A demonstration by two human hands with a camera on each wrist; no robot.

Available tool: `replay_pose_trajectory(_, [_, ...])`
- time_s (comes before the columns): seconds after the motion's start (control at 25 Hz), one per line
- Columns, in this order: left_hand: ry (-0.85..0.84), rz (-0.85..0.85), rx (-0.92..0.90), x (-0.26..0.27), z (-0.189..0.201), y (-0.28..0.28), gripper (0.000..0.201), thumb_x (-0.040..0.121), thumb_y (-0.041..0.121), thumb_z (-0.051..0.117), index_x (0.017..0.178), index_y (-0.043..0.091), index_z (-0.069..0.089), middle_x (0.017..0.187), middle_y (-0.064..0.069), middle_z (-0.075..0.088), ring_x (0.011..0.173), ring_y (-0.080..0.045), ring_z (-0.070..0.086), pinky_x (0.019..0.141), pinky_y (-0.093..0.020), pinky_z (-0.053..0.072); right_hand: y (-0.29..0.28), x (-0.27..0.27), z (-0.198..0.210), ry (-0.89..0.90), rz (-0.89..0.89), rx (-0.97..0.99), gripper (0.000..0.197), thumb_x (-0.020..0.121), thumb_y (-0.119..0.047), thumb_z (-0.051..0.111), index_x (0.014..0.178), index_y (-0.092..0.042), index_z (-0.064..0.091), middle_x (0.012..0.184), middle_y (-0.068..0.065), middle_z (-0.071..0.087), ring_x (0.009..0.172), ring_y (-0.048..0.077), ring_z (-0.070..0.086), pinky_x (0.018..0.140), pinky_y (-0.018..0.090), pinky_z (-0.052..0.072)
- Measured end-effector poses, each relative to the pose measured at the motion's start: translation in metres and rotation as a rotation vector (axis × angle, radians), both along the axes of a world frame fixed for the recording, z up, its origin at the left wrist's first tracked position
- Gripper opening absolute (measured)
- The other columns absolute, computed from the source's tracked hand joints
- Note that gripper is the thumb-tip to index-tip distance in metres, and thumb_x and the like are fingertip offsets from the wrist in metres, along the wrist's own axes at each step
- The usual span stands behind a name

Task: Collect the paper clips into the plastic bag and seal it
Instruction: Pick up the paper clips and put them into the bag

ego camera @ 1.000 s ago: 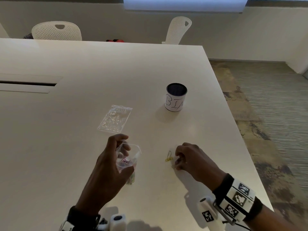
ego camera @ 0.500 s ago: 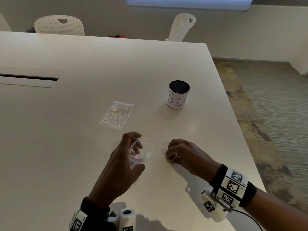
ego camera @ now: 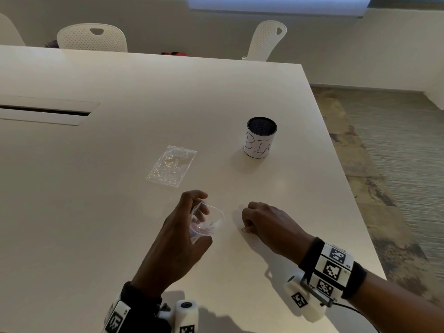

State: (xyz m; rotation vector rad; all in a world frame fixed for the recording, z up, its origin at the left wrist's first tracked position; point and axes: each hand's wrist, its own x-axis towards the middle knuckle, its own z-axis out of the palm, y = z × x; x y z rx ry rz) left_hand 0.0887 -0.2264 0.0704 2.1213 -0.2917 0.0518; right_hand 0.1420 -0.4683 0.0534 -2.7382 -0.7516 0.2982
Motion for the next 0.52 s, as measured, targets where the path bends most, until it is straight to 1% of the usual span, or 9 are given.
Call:
replay_pose_trajectory(0.12, [0.002, 0.002, -0.003, 0.0, 0.0, 0.0, 0.07, 0.081, 0.001, 0.079, 0.131, 0.033, 0.043, 0.108, 0.013, 0.061, 0.101, -0.016, 0.063, 0.086, -0.019, 0.056, -0.008, 0.003, 0.0, -0.026, -0.065, 0.007, 0.01, 0.1, -0.023, 0.062, 0.093, -0.015, 0.062, 0.096, 0.0, 0.062, 0.074, 0.013, 0.054, 0.067, 0.027, 0.047])
replay_pose_trajectory(0.2, [-0.006, 0.002, -0.001, -0.001, -0.001, -0.001, 0.071, 0.08, 0.0, 0.079, 0.131, 0.033, 0.043, 0.108, 0.014, 0.061, 0.102, -0.015, 0.063, 0.085, -0.019, 0.056, -0.015, 0.008, 0.001, -0.044, -0.108, 0.002, 0.01, 0.101, -0.023, 0.061, 0.095, -0.015, 0.059, 0.094, 0.0, 0.061, 0.073, 0.012, 0.052, 0.065, 0.021, 0.042])
replay_pose_trajectory(0.24, [-0.008, 0.004, 0.001, 0.0, -0.001, -0.001, 0.071, 0.08, 0.0, 0.079, 0.131, 0.033, 0.043, 0.108, 0.014, 0.061, 0.102, -0.015, 0.063, 0.085, -0.02, 0.056, -0.018, 0.011, 0.002, -0.043, -0.118, -0.001, 0.011, 0.101, -0.021, 0.061, 0.092, -0.016, 0.057, 0.09, 0.0, 0.059, 0.072, 0.013, 0.052, 0.061, 0.017, 0.038])
replay_pose_trajectory(0.32, [-0.007, 0.004, 0.007, 0.0, -0.001, -0.002, 0.071, 0.08, 0.0, 0.079, 0.131, 0.034, 0.043, 0.108, 0.015, 0.06, 0.102, -0.014, 0.063, 0.085, -0.022, 0.057, -0.024, 0.016, 0.001, -0.025, -0.132, 0.0, 0.017, 0.1, -0.019, 0.063, 0.086, -0.02, 0.052, 0.084, -0.005, 0.055, 0.068, 0.013, 0.052, 0.053, 0.015, 0.033])
replay_pose_trajectory(0.36, [-0.005, 0.004, 0.009, 0.001, -0.002, -0.003, 0.071, 0.081, 0.001, 0.079, 0.131, 0.035, 0.042, 0.108, 0.015, 0.06, 0.102, -0.014, 0.063, 0.085, -0.023, 0.057, -0.028, 0.019, 0.001, -0.005, -0.153, 0.017, 0.02, 0.099, -0.018, 0.065, 0.083, -0.019, 0.052, 0.081, -0.006, 0.057, 0.066, 0.014, 0.054, 0.053, 0.016, 0.036])
replay_pose_trajectory(0.4, [-0.003, 0.005, 0.01, 0.001, -0.002, -0.003, 0.072, 0.081, 0.001, 0.079, 0.132, 0.035, 0.042, 0.108, 0.015, 0.06, 0.102, -0.013, 0.063, 0.085, -0.024, 0.057, -0.032, 0.023, 0.002, 0.026, -0.186, 0.053, 0.02, 0.096, -0.018, 0.068, 0.081, -0.016, 0.055, 0.078, -0.005, 0.061, 0.066, 0.017, 0.057, 0.054, 0.019, 0.041])
replay_pose_trajectory(0.44, [-0.002, 0.006, 0.01, 0.001, -0.001, -0.004, 0.072, 0.081, 0.002, 0.079, 0.132, 0.035, 0.042, 0.108, 0.015, 0.06, 0.102, -0.012, 0.063, 0.085, -0.024, 0.057, -0.036, 0.027, 0.006, 0.063, -0.225, 0.112, 0.016, 0.093, -0.016, 0.071, 0.081, -0.013, 0.06, 0.075, -0.001, 0.065, 0.066, 0.02, 0.061, 0.057, 0.024, 0.047])
replay_pose_trajectory(0.48, [-0.003, 0.008, 0.009, 0.001, -0.001, -0.004, 0.072, 0.081, 0.002, 0.079, 0.132, 0.035, 0.042, 0.108, 0.015, 0.06, 0.101, -0.012, 0.063, 0.084, -0.025, 0.058, -0.039, 0.03, 0.011, 0.097, -0.261, 0.194, 0.013, 0.09, -0.013, 0.073, 0.082, -0.012, 0.064, 0.074, 0.002, 0.069, 0.067, 0.021, 0.064, 0.059, 0.026, 0.05])
replay_pose_trajectory(0.52, [-0.005, 0.009, 0.006, 0.001, -0.001, -0.005, 0.072, 0.081, 0.002, 0.079, 0.133, 0.034, 0.042, 0.108, 0.015, 0.06, 0.101, -0.011, 0.064, 0.085, -0.026, 0.058, -0.04, 0.031, 0.02, 0.129, -0.291, 0.292, 0.011, 0.089, -0.012, 0.075, 0.082, -0.012, 0.067, 0.074, 0.006, 0.071, 0.066, 0.019, 0.064, 0.06, 0.025, 0.052])
